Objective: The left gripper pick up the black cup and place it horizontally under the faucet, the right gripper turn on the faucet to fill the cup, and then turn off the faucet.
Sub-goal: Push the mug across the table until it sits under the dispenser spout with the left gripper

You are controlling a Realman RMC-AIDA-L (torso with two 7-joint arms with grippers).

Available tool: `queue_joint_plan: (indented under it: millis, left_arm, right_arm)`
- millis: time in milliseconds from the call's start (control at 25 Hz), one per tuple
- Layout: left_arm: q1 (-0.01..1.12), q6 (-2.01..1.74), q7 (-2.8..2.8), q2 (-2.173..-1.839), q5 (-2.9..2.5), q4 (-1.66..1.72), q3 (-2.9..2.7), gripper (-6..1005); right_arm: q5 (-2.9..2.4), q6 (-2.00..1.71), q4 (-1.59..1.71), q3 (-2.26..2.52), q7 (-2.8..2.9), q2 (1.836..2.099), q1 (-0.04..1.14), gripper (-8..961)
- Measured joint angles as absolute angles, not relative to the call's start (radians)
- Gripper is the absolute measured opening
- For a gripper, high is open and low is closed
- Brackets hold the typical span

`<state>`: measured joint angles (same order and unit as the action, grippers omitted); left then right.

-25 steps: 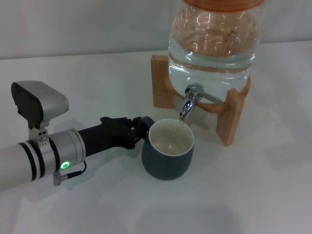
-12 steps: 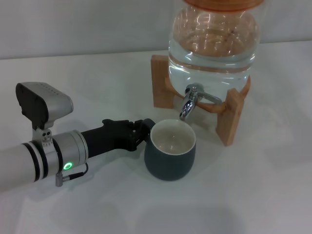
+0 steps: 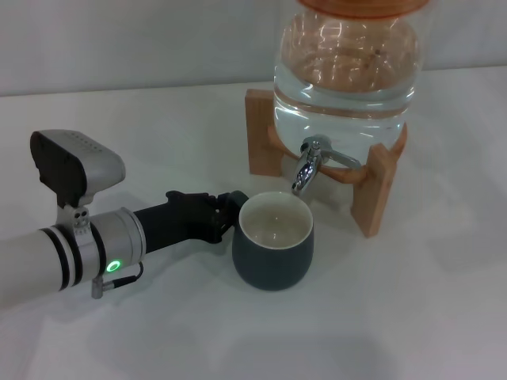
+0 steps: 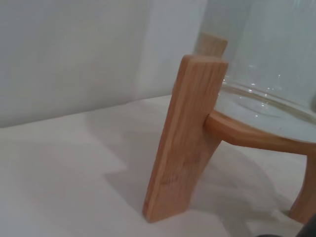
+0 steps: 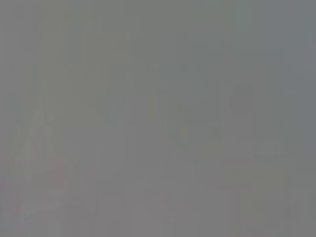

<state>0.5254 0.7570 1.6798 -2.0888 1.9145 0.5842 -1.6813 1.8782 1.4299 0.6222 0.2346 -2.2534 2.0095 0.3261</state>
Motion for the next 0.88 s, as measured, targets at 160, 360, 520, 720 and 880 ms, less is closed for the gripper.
queue_joint_plan:
  millis: [160, 360, 520, 720, 880]
  left_arm:
    - [0.546, 0.742, 1.681, -2.090, 1.918, 0.581, -1.686, 164]
    - [0.567, 0.725, 1.692, -2.091, 1.943, 0.578, -1.686, 156]
    - [0.584, 0.713, 1.705, -2.093, 1.956, 0.576, -1.708, 162]
    - [0.615, 0.677, 1.706, -2.093, 1.992, 0.564, -1.793, 176]
    - [0.617, 0.674, 1.706, -2.093, 1.995, 0.564, -1.801, 187]
  right_arm:
    - [1.878, 1.425, 0.620, 0.235, -2.256, 2.009, 0.328, 841]
    - [1.875, 1.421, 0.620, 0.235, -2.257, 2.010, 0.337, 841]
    - [1.875, 1.413, 0.620, 0.235, -2.261, 2.010, 0.343, 841]
    - [1.875, 1.409, 0.620, 0.235, -2.270, 2.009, 0.348, 841]
    - [1.875, 1.408, 0.620, 0.235, -2.270, 2.010, 0.348, 842]
